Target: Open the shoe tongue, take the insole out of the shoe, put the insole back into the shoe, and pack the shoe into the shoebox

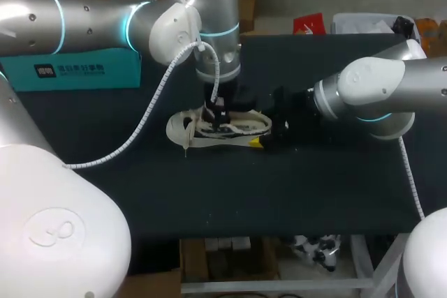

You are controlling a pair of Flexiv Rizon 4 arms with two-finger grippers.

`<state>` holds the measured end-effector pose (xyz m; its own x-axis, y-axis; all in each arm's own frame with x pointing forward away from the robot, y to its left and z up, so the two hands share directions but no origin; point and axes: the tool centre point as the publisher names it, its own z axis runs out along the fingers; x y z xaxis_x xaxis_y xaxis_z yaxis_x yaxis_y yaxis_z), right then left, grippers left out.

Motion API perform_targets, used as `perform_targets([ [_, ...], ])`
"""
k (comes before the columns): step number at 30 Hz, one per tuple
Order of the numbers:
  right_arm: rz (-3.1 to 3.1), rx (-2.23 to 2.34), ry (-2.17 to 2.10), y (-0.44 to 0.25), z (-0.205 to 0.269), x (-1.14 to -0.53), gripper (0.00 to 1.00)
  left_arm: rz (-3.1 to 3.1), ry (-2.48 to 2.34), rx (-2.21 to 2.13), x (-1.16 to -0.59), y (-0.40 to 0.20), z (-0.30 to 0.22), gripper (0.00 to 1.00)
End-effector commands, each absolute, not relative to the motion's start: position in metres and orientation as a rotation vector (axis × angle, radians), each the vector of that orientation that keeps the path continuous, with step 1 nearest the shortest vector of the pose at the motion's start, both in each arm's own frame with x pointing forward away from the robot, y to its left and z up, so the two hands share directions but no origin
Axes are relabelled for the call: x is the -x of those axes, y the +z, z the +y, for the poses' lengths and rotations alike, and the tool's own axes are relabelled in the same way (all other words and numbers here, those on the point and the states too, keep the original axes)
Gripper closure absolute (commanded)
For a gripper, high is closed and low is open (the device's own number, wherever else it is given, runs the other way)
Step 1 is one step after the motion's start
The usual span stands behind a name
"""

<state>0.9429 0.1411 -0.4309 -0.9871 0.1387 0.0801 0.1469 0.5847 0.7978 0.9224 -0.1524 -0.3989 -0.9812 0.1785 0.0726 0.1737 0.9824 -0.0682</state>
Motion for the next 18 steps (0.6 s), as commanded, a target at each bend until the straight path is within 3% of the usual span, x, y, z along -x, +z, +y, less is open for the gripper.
perform_targets([
  [1,-2.787,0.254,-1.411,-0.441,0.141,-0.946,1.00,-3.073,0.095,0.260,-0.916,-0.423,-0.158,0.73],
  [18,-2.787,0.254,-1.411,-0.441,0.141,-0.946,1.00,-3.217,0.119,0.276,-0.962,-0.484,-0.164,0.69],
])
